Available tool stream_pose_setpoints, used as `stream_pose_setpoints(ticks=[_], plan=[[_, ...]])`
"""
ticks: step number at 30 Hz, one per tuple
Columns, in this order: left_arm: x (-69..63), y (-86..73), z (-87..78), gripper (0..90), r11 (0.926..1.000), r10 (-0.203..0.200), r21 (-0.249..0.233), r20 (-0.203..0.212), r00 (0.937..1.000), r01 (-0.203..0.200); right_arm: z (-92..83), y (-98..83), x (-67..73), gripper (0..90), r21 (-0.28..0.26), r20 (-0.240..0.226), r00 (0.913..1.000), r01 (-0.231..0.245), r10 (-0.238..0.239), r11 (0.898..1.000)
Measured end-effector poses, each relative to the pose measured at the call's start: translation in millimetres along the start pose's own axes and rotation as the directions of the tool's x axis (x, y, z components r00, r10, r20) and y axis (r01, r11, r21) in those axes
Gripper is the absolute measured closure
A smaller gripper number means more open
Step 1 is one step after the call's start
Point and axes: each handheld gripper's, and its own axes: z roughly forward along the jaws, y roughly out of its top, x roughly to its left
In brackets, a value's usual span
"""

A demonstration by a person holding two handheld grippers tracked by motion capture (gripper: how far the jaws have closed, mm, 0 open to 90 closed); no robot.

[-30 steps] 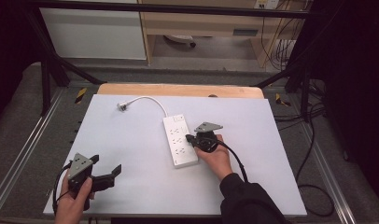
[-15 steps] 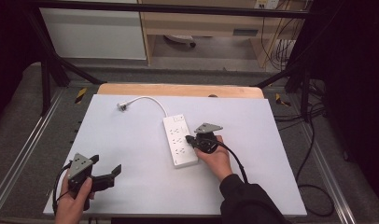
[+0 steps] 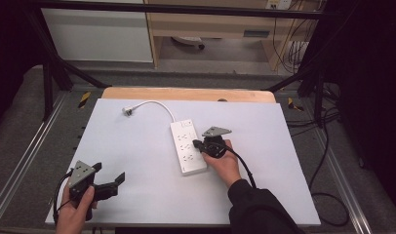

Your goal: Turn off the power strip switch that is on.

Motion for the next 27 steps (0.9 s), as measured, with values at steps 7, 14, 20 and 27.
stream_pose_setpoints(ticks=[7,14,20,27], plan=[[-3.5,1.3,2.3,7.2,1.0,0.008,0.002,0.004,1.0,-0.008,-3.3,5.1,2.3,90.0,-0.027,-0.007,1.0,-0.004,0.004,1.0],[-3.0,1.3,3.0,7.2,1.0,0.009,0.003,0.001,1.0,-0.009,-12.3,18.3,-2.7,90.0,-0.036,-0.001,0.9998,-0.02,0.02,0.999],[-5.0,1.3,3.6,7.2,0.9999,0.01,0.005,0.004,0.9999,-0.01,-20.0,28.7,-7.4,90.0,-0.033,0.01,0.9999,-0.011,0.011,0.999],[-3.3,-0.7,0.4,7.2,0.9999,0.013,0.004,0.001,0.9999,-0.013,-23.1,31.6,-11.3,90.0,-0.034,0.022,0.9998,0.0,0.0,0.999]])
